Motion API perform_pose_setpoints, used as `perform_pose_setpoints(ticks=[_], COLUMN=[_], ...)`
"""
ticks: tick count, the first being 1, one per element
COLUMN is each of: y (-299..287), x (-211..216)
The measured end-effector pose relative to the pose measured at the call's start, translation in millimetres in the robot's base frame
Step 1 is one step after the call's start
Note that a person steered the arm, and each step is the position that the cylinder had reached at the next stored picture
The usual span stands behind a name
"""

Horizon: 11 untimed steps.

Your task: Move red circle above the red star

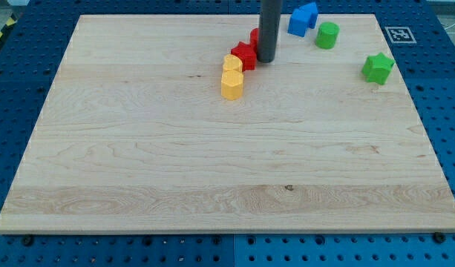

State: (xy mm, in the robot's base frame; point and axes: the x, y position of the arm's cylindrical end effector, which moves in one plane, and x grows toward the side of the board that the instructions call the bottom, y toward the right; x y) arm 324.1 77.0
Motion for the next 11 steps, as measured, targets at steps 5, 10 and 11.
perform_pose_setpoints(ticks=[5,10,11], y=[31.7,-25.7,-33.7], x=[-29.3,-29.3,-29.4])
